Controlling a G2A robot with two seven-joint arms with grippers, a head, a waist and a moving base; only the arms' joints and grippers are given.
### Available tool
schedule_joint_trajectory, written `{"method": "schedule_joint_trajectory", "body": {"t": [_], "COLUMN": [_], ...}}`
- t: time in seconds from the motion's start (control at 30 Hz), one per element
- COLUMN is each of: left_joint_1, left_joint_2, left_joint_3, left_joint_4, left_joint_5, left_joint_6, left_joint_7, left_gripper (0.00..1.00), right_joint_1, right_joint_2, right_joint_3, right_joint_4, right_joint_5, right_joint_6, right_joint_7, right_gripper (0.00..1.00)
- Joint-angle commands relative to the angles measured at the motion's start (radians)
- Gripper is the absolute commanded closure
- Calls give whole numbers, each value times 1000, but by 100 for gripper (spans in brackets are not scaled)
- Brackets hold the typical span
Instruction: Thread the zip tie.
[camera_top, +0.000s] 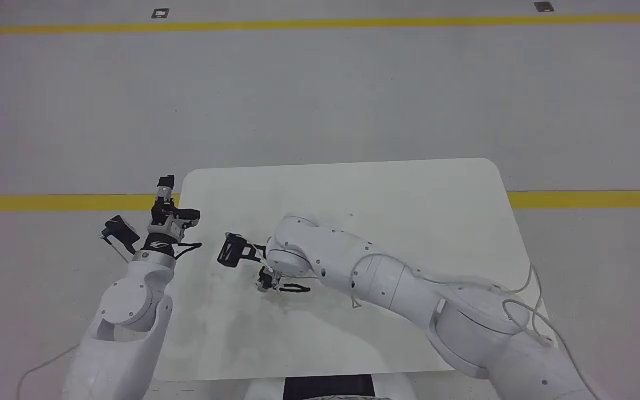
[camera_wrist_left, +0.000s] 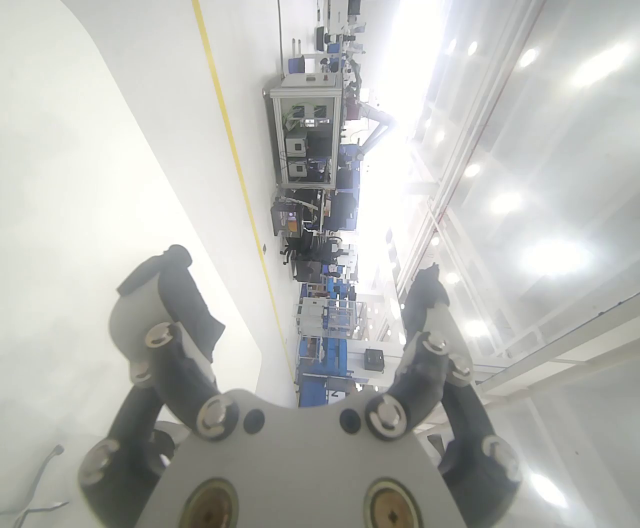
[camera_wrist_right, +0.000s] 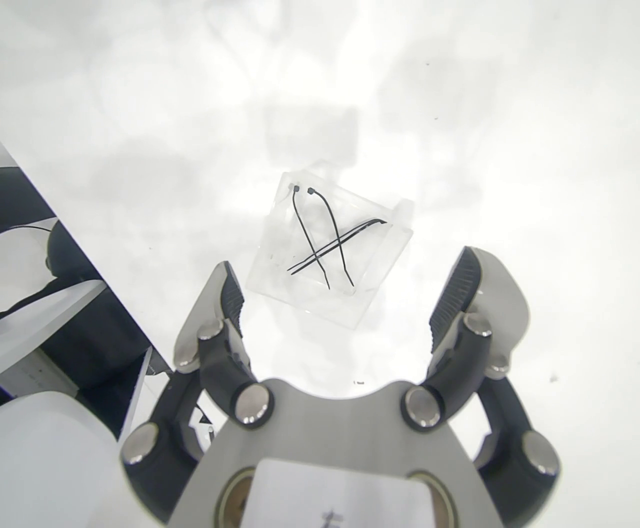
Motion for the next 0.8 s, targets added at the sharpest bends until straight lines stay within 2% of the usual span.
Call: {"method": "schedule_joint_trajectory", "body": {"t": [0.0, 0.27, 0.6, 0.67, 0.7, 0.77], "left_joint_1": [0, 0, 0, 0, 0, 0], "left_joint_2": [0, 0, 0, 0, 0, 0], "left_joint_3": [0, 0, 0, 0, 0, 0], "left_joint_4": [0, 0, 0, 0, 0, 0], "left_joint_5": [0, 0, 0, 0, 0, 0], "left_joint_6": [0, 0, 0, 0, 0, 0], "left_joint_7": [0, 0, 0, 0, 0, 0], "left_gripper": [0, 0, 0, 0, 0, 0], "right_joint_1": [0, -2, -34, -40, -43, -50], "right_joint_2": [0, 0, 4, 4, 4, 3], "right_joint_3": [0, -1, 13, 20, 23, 28], "right_joint_4": [0, 1, -43, -47, -47, -47], "right_joint_5": [0, -4, -103, -114, -118, -127], "right_joint_6": [0, 2, 56, 56, 54, 51], "right_joint_7": [0, -3, 36, 38, 39, 38], "right_gripper": [0, 0, 0, 40, 50, 55]}}
